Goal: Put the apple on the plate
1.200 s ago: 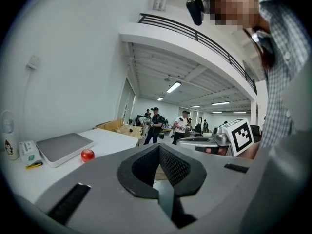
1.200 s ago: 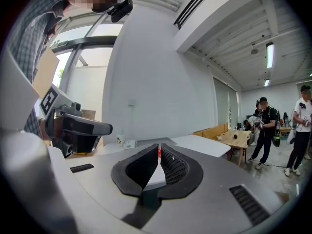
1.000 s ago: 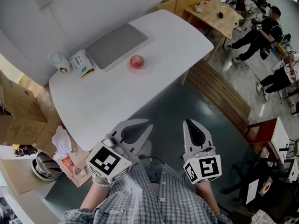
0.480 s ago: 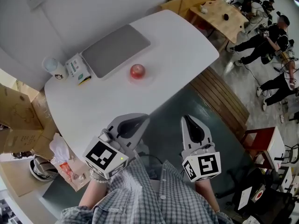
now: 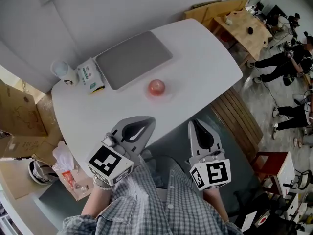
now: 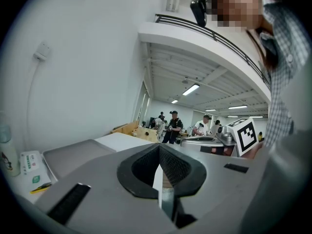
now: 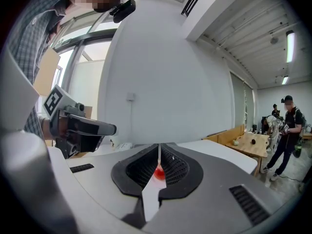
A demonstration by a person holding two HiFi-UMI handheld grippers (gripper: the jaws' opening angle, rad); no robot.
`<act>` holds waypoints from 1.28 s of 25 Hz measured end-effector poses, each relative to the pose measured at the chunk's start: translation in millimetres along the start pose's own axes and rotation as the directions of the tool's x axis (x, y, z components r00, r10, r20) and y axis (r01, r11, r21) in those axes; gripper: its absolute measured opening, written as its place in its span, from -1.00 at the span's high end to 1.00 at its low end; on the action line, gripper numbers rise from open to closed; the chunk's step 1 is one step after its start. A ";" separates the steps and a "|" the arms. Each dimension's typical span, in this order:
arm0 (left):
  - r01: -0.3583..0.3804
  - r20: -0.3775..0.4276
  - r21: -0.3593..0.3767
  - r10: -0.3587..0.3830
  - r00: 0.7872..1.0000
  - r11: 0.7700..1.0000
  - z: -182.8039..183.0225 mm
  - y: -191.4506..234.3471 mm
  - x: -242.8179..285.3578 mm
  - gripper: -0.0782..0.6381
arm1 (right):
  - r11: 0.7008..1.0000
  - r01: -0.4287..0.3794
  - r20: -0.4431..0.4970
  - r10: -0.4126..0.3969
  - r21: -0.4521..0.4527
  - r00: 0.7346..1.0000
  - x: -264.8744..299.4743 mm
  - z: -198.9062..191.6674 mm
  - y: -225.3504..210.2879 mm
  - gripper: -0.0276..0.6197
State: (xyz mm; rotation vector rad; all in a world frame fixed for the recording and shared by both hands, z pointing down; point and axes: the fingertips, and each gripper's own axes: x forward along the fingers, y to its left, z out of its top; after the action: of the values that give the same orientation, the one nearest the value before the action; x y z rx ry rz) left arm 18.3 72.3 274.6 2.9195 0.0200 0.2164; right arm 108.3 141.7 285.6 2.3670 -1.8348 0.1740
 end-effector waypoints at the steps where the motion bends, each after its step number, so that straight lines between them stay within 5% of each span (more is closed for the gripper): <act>1: -0.012 0.001 -0.001 0.012 1.000 1.000 0.1 5.2 -0.5 0.76 | 1.000 -0.007 -0.002 0.007 -0.002 1.000 5.7 -0.1 0.4 0.82; 15: -0.224 -0.005 -0.076 0.224 0.975 0.972 -7.8 70.8 -7.0 0.76 | 0.985 -0.166 -0.029 0.164 -0.045 0.986 97.5 9.3 -8.9 0.82; 20: -0.287 -0.009 -0.111 0.288 0.958 0.952 -8.8 92.6 11.8 0.76 | 0.961 -0.236 -0.058 0.230 -0.142 0.972 134.4 10.7 -19.3 0.82; 32: -0.477 -0.063 -0.234 0.476 0.877 0.847 -27.9 133.9 41.2 0.76 | 0.880 -0.444 -0.171 0.417 -0.169 0.892 198.4 -7.8 -30.6 0.82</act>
State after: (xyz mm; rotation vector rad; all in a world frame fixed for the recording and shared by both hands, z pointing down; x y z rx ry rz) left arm 54.6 -51.5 336.0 2.6239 -0.6917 0.2764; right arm 187.4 -38.3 327.3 1.7409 -2.1716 0.1716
